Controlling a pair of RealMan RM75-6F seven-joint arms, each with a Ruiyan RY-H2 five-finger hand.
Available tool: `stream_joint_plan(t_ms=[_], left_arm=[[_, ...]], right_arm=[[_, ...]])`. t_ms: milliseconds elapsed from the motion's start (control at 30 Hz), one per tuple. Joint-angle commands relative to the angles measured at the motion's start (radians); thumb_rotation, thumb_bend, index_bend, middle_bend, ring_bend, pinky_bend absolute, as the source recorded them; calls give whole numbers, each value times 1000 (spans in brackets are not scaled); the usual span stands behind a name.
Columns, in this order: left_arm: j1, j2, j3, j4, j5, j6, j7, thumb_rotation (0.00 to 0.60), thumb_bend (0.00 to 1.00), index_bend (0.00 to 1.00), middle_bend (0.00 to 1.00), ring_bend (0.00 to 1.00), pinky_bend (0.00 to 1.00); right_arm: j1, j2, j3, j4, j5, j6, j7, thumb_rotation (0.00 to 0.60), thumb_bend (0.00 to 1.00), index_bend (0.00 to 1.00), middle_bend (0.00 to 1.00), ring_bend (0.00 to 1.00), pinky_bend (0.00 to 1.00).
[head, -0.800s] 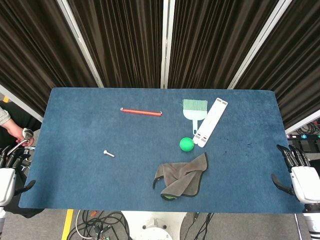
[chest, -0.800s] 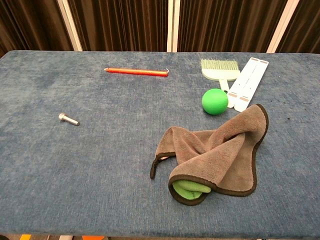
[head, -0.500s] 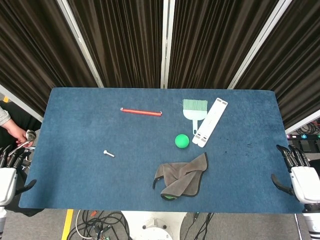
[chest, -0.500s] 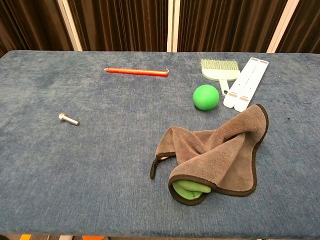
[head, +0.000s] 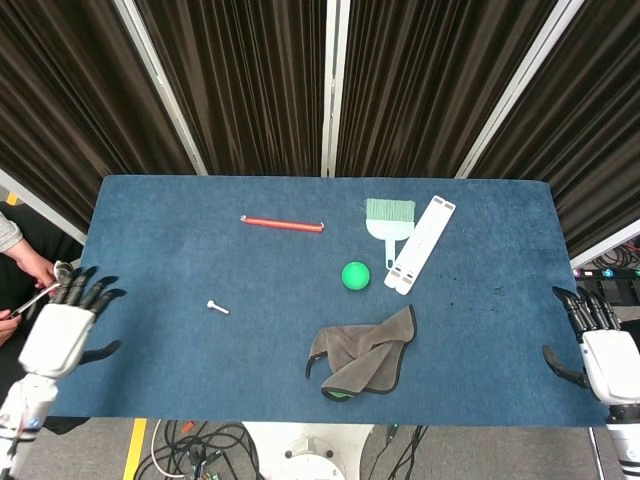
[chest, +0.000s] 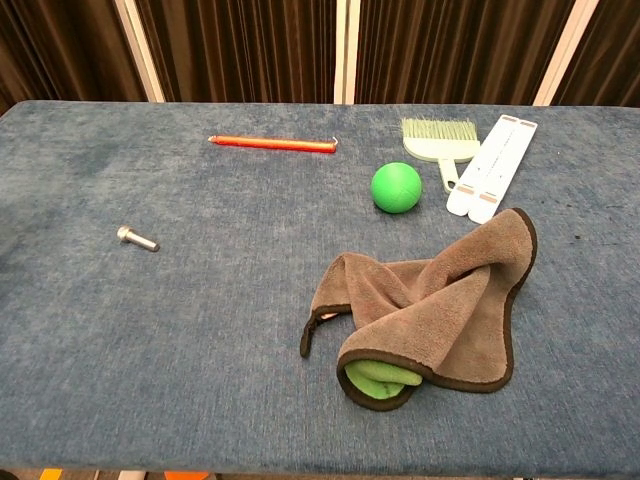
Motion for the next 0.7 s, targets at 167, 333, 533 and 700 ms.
stream_joint_plan(t_ms=[167, 333, 533, 700], left_arm=[[-212, -108, -43, 99, -10, -263, -25, 600, 192, 337, 199, 25, 0], [-281, -211, -53, 172, -97, -373, 105, 600, 224, 368, 199, 25, 0], [-321, -342, -49, 265, -164, -412, 228, 600, 247, 416, 198, 25, 0], [-346, -418, -43, 322, -211, -433, 300, 600, 242, 437, 197, 25, 0]], right_arm=[[1, 0, -1, -2, 6, -4, -5, 600, 256, 34, 124, 0, 0], [0, -1, 0, -2, 20, -11, -9, 600, 256, 34, 124, 0, 0], [5, -4, 2, -3, 31, -24, -14, 600, 257, 34, 124, 0, 0], [2, -4, 2, -1, 37, -25, -13, 600, 257, 34, 124, 0, 0]])
